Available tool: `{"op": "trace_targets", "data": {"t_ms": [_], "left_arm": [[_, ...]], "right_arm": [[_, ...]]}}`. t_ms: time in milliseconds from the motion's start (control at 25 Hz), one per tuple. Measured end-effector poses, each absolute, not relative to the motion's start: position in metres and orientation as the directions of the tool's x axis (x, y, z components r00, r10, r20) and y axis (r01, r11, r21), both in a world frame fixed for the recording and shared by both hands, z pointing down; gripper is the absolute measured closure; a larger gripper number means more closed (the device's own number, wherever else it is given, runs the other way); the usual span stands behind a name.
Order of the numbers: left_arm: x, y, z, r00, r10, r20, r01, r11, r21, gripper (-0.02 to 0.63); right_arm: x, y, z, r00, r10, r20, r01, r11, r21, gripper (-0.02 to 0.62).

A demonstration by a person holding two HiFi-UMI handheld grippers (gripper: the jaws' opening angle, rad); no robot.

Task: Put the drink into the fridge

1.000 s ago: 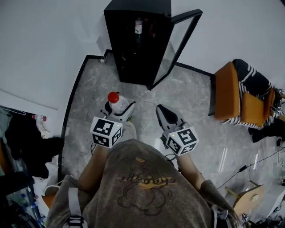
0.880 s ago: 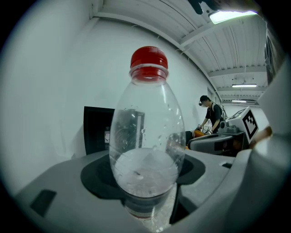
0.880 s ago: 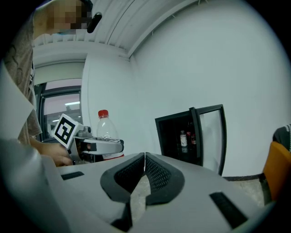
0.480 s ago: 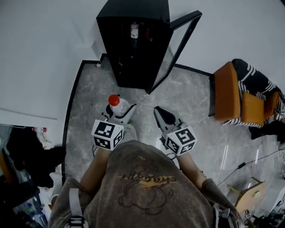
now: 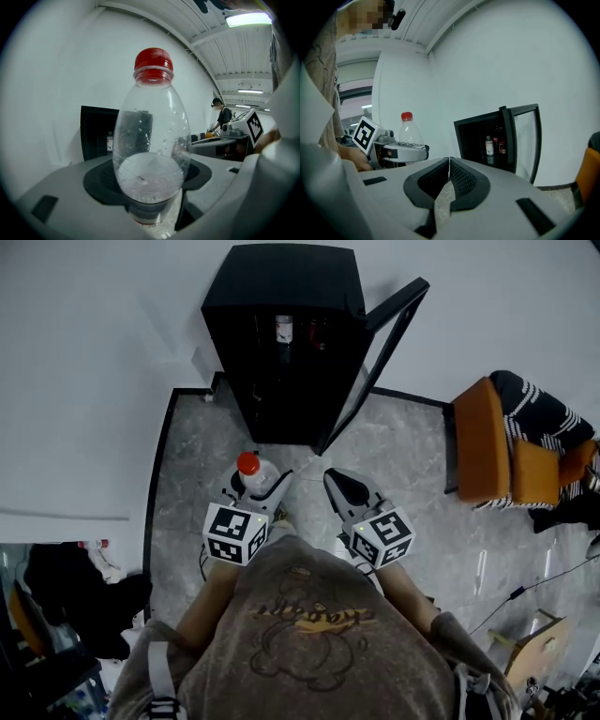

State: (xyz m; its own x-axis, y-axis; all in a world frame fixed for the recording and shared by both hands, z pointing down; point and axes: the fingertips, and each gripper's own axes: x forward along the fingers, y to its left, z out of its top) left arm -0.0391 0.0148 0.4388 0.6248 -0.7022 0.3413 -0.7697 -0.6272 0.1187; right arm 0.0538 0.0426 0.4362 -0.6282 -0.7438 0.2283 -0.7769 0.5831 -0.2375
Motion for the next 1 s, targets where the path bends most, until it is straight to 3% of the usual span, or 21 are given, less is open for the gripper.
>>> {"op": "trace_targets", "data": {"t_ms": [1000], "left_arm": [[-0.055, -0.115, 0.434, 0.724, -0.603, 0.335, -0.661, -0.745, 0.09, 0.298]], "right_arm": [[0.007, -0.087, 0.439, -0.564, -0.796, 0.22, -0.819, 0.504, -0.273, 0.575]]}}
